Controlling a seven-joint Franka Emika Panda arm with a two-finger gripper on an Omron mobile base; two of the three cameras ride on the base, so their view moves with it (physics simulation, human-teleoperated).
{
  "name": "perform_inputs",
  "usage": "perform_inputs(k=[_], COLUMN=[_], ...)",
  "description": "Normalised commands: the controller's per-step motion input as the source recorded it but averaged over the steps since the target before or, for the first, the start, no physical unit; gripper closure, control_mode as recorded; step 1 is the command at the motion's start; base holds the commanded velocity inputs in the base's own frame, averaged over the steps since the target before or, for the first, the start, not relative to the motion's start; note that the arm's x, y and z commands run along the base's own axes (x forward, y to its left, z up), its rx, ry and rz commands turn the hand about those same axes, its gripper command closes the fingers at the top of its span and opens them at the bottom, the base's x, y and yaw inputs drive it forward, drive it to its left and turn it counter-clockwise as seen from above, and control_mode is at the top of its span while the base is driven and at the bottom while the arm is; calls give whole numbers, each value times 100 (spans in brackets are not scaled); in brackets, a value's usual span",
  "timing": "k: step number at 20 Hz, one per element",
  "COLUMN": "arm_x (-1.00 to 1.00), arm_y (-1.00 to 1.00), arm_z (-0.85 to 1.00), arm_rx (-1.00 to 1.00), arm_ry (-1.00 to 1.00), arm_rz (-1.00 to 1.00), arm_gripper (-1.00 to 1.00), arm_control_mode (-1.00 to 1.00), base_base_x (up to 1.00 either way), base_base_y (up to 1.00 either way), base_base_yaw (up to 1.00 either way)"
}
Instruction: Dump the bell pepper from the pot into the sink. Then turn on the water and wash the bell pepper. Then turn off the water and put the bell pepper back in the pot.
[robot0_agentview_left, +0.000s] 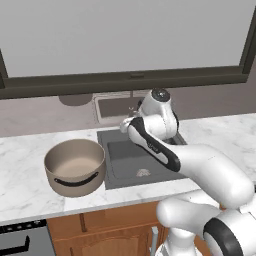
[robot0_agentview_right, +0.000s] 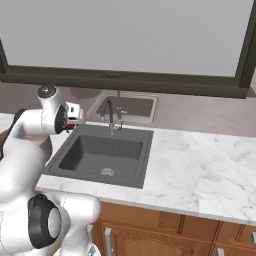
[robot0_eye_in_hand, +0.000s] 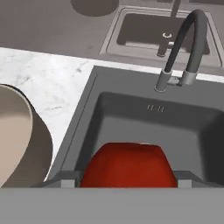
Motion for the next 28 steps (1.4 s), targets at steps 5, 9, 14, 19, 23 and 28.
perform_inputs(k=[5, 9, 14, 19, 23, 28], arm_x=[-36, -36, -39, -27, -7, 0], arm_y=[53, 69, 77, 71, 49, 36], arm_z=[54, 35, 12, 0, -12, -34], arm_rx=[7, 3, 0, 0, 0, -1], arm_ry=[4, 5, 7, 11, 11, 13], arm_rz=[13, 14, 12, 9, 7, 3], arm_gripper=[100, 100, 100, 100, 100, 100], arm_control_mode=[-100, -100, -100, -100, -100, -100], base_base_x=[0, 0, 0, 0, 0, 0], base_base_y=[0, 0, 0, 0, 0, 0], base_base_yaw=[0, 0, 0, 0, 0, 0])
